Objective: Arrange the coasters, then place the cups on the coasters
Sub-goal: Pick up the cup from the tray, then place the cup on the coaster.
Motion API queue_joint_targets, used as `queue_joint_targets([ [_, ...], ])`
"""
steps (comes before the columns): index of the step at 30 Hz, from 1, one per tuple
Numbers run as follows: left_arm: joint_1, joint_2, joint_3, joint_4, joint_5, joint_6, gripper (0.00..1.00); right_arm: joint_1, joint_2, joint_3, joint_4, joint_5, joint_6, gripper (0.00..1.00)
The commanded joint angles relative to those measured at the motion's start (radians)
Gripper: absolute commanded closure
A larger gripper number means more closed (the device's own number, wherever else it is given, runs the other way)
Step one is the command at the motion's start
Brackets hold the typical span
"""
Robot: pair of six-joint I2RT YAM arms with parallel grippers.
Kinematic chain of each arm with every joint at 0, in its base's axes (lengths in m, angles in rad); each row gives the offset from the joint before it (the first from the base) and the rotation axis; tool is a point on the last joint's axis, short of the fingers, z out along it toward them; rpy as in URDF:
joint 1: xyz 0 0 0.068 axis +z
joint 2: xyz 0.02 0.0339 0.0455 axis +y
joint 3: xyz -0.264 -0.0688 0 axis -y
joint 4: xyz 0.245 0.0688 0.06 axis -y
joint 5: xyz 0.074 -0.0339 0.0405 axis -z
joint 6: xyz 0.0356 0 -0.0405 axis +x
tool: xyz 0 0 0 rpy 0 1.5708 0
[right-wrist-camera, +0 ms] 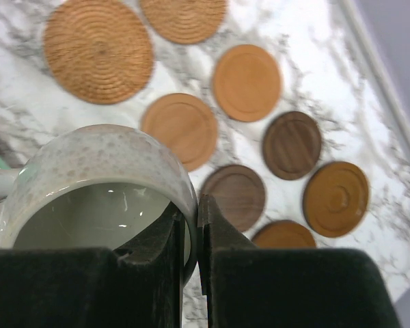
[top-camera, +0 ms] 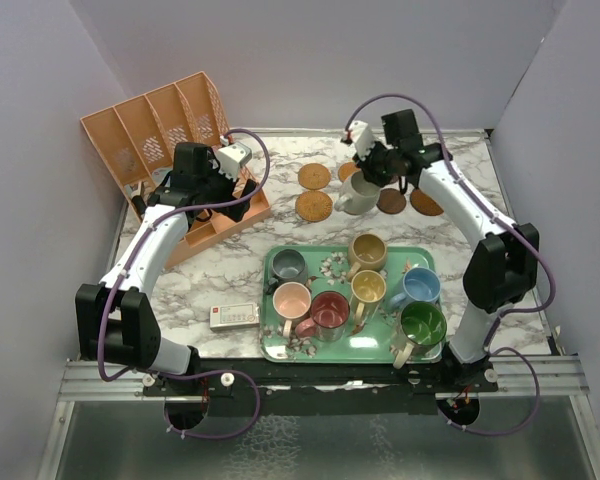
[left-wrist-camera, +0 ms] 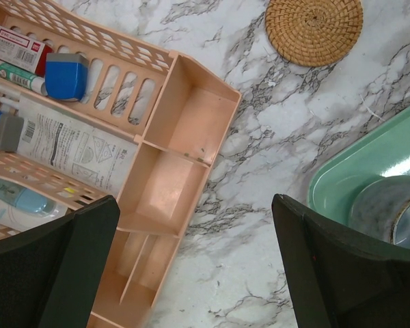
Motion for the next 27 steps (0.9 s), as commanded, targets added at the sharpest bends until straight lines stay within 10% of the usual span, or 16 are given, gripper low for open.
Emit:
queue_joint_targets([
  [1, 0.005, 0.007, 0.02, 0.012, 0.035, -0.006, 0.02, -0.11, 0.0, 0.117, 0.079, -0.01, -0.011, 0.99],
  [27, 0.006, -0.008, -0.013, 0.025, 0.053, 0.004, 0.02, -0.405, 0.503, 0.685, 0.106, 0.115, -0.023, 0.99],
])
